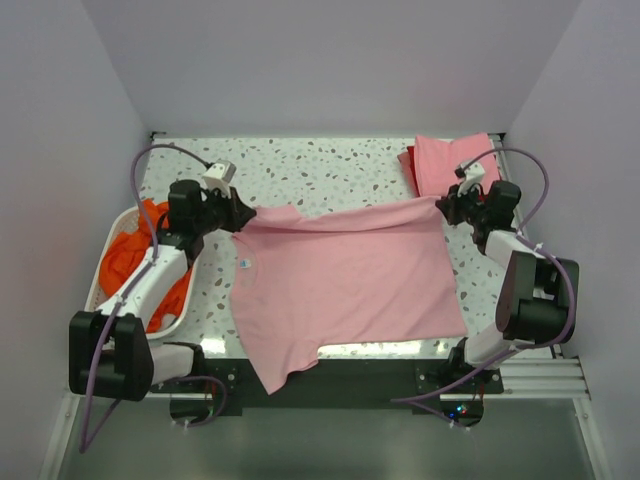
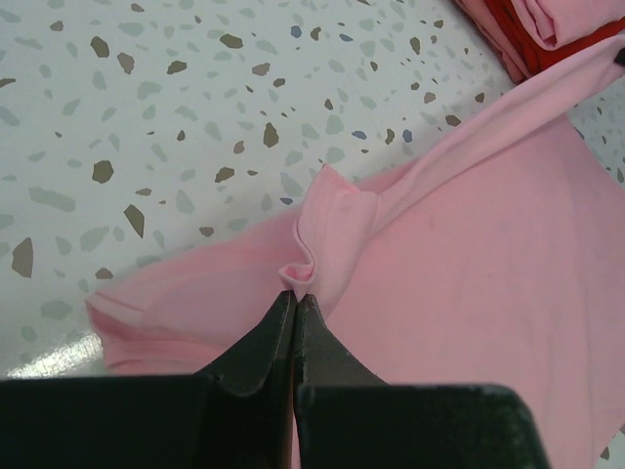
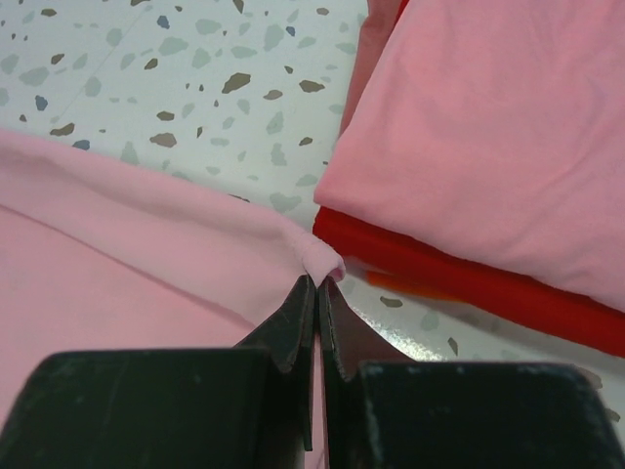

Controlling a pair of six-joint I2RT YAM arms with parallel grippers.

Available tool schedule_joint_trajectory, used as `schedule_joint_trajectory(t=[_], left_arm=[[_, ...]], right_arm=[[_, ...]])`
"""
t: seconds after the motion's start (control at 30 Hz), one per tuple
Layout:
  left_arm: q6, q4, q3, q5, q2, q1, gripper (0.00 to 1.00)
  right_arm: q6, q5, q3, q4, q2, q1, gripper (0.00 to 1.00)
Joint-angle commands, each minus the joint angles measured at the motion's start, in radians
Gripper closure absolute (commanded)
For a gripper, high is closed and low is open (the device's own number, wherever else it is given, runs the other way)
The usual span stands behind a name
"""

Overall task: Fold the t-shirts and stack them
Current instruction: Fold the tshirt

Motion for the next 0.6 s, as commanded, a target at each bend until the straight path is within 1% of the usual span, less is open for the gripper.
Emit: schedule_joint_trajectory(t=[0.0, 0.33, 0.37, 0.4, 0.57], left_arm=[[0.024, -0.008, -0.018, -0.007, -0.036, -0.018, 1.00], [0.036, -0.022, -0.019, -0.010, -0.037, -0.040, 1.00], [0.036, -0.022, -0.021, -0.011, -0.040, -0.041, 1.00], [0.036, -0.057, -0.023, -0.013, -0.045, -0.043, 1.00], [0.025, -0.076, -0.032, -0.021, -0.050, -0.061, 1.00]], right_arm=[[-0.052, -0.025, -0.020, 0.059, -0.022, -0.010, 1.00], [-0.085, -0.022, -0.003, 0.021, -0.011, -0.011, 1.00], [-0.098, -0.020, -0.002, 0.002, -0.014, -0.010, 1.00], [-0.108, -0.023, -0.002, -0.007, -0.018, -0.011, 1.00], [-0.175, -0.017, 0.004, -0.068, -0.034, -0.011, 1.00]])
